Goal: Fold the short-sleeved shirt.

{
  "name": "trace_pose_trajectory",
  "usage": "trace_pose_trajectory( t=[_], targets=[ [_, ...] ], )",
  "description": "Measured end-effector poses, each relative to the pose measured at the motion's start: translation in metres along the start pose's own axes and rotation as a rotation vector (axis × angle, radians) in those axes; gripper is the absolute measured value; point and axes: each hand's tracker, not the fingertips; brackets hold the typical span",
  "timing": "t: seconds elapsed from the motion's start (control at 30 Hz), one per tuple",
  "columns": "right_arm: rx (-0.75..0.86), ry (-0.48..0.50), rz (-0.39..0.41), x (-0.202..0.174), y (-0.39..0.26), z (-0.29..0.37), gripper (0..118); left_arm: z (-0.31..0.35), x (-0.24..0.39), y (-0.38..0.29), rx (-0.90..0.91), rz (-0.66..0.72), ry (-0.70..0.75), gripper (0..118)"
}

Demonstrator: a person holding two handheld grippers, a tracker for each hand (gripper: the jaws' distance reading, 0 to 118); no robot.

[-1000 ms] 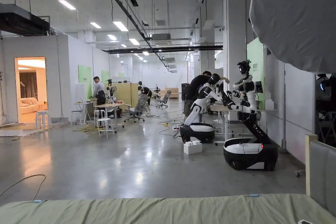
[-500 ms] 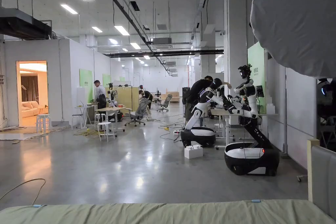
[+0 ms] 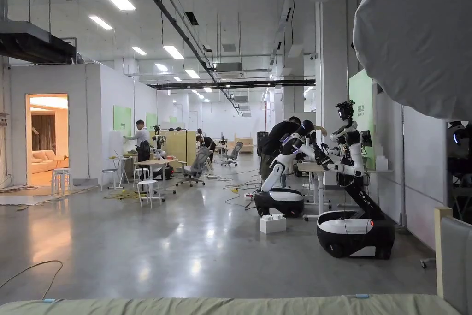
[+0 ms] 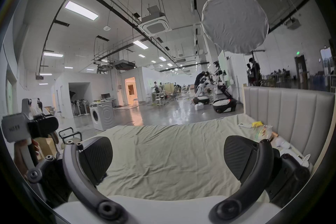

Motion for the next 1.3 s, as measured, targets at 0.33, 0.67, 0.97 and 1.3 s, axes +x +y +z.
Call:
trace_pose_trajectory(
  t=[0.33, 0.67, 0.97, 1.3],
  targets=[
    [-0.096, -0.056, -0.022, -0.035, 0.030, 0.001, 118, -0.001, 0.008, 0.008, 0.013, 0.004, -0.040, 118],
    [-0.181, -0.178, -0.131, -0.021, 0.022, -0.009, 118, 0.004, 0.007, 0.012, 0.021, 0.002, -0.043, 118],
    [-0.090, -0.080, -0.100, -0.005, 0.013, -0.012, 118, 0.006, 0.005, 0.008, 0.021, 0.035, -0.015, 118],
    [0.074, -0.070, 0.109, -0.020, 0.008, -0.005, 118, 0.005, 0.008, 0.006, 0.038, 0.036, 0.004, 118]
  ],
)
